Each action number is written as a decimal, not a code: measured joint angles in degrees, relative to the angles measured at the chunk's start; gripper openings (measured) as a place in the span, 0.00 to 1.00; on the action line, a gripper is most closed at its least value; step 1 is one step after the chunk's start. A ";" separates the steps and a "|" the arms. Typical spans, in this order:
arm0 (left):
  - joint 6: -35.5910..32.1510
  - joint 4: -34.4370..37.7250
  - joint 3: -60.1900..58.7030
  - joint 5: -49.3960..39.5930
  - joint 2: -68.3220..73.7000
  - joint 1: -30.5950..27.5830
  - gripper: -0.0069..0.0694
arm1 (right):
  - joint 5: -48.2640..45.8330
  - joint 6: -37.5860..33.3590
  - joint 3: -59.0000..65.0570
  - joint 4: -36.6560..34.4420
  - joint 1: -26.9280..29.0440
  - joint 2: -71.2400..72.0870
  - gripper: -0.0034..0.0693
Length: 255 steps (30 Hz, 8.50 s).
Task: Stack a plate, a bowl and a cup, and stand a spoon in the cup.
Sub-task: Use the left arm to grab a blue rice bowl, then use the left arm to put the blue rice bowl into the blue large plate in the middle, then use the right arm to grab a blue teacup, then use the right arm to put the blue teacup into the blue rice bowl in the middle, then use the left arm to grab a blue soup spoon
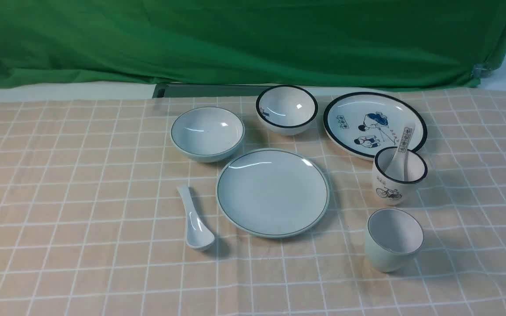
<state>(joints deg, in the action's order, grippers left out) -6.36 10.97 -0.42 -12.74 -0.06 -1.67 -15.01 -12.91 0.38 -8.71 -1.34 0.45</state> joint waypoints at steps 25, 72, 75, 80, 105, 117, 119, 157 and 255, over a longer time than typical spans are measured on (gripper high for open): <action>7.10 22.09 0.00 9.17 0.00 0.00 0.10 | 0.00 0.00 0.00 0.00 0.00 0.00 0.37; -26.42 -0.99 85.33 -41.04 102.64 22.73 0.12 | -11.83 12.91 -21.19 -12.75 -6.86 -10.76 0.21; -29.36 -2.75 93.87 -43.09 109.38 22.73 0.16 | -22.02 5.27 -29.15 -12.09 -9.41 -18.02 0.20; -32.52 -4.67 103.72 -44.17 117.62 22.73 0.35 | -27.06 1.09 -32.12 -11.51 -10.86 -24.64 0.20; -38.86 -7.03 108.07 -41.98 129.12 19.45 0.16 | -28.65 0.62 -32.12 -11.27 -10.86 -26.85 0.23; -34.20 -2.02 95.07 -46.20 112.30 33.52 0.13 | -27.78 -1.39 -32.12 -11.20 -10.86 -26.85 0.24; -34.15 -4.11 93.58 -44.79 112.87 37.89 0.13 | -27.50 -1.84 -32.12 -11.15 -10.86 -26.85 0.24; -14.36 -18.01 92.75 -42.04 112.23 45.87 0.88 | -33.40 -3.28 -43.82 -11.54 -10.86 -42.49 0.50; 16.01 -5.63 71.40 -28.85 106.21 21.83 0.64 | -37.99 7.00 -57.63 7.16 -33.20 -63.73 0.19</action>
<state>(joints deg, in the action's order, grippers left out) 9.66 5.34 70.99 -41.59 106.14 20.16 -53.00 -5.91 -57.25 -1.56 -34.54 -63.28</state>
